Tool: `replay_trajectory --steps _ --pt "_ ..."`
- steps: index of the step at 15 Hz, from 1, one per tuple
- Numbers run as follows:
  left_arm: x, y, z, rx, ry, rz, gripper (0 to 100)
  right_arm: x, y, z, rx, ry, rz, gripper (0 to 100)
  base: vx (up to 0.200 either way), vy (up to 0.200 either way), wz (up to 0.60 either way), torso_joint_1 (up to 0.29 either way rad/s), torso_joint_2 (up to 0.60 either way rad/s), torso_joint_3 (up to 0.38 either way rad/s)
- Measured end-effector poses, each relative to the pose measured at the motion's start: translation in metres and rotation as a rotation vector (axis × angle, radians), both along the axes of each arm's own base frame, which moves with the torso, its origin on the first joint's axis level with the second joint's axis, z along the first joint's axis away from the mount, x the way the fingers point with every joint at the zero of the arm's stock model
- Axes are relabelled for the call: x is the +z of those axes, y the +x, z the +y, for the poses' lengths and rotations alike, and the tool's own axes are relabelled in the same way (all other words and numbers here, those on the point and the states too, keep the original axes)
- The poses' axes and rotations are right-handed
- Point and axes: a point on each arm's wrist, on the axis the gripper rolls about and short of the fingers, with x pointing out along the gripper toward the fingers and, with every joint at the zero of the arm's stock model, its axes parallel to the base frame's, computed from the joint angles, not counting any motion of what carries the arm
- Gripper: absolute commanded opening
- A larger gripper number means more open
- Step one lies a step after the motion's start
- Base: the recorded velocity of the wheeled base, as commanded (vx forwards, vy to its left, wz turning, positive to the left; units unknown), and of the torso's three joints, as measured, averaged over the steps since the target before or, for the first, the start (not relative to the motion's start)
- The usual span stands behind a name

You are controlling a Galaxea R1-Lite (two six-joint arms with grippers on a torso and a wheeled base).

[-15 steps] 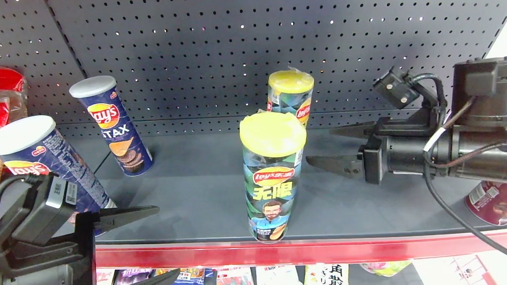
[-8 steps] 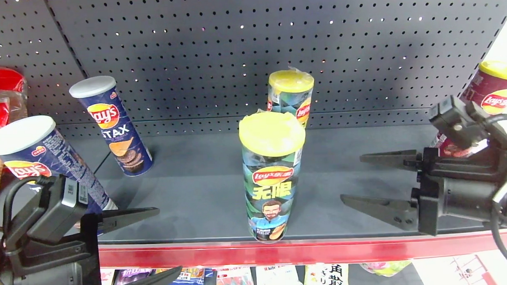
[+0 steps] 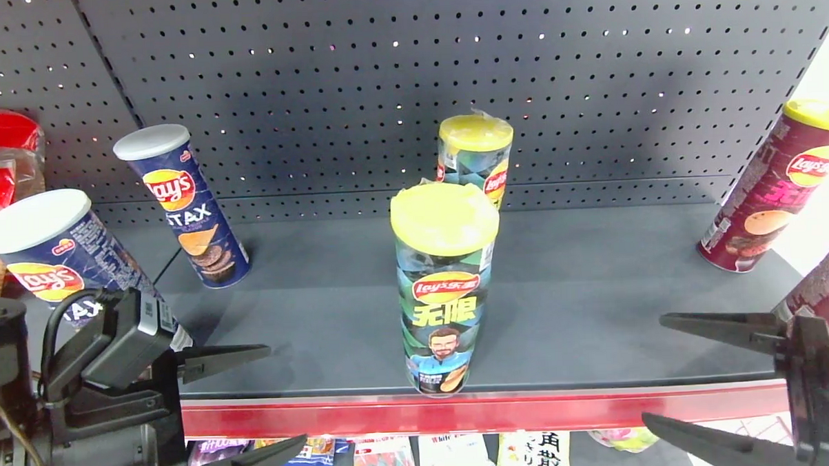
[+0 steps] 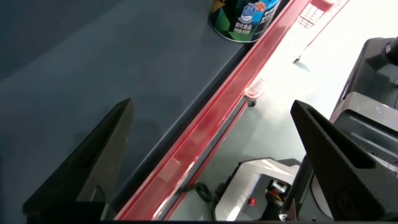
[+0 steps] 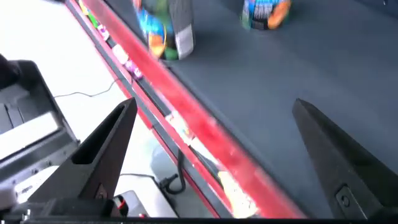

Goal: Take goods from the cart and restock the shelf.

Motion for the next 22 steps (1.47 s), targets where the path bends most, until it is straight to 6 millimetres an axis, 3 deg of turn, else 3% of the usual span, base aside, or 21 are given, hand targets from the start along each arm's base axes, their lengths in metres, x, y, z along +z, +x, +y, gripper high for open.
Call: replay_trajectory --steps 5,11,16,22 --pt "0.001 0.011 -0.004 0.0 0.004 0.01 100 -0.014 -0.051 -0.034 -0.123 -0.023 0.011 100 0.0 0.0 0.0 0.0 0.0 0.0" --pt "-0.001 0.028 -0.011 -0.004 0.015 0.03 100 -0.023 -0.093 -0.067 -0.58 0.045 -0.032 100 0.0 0.0 0.0 0.0 0.0 0.0" --pt "-0.005 0.048 -0.022 -0.045 0.053 0.022 100 -0.041 -0.115 -0.073 -0.76 0.078 -0.096 100 0.0 0.0 0.0 0.0 0.0 0.0" --pt "-0.005 0.073 -0.049 -0.106 0.055 0.027 100 -0.083 -0.131 -0.074 -0.815 0.101 -0.155 100 0.0 0.0 0.0 0.0 0.0 0.0"
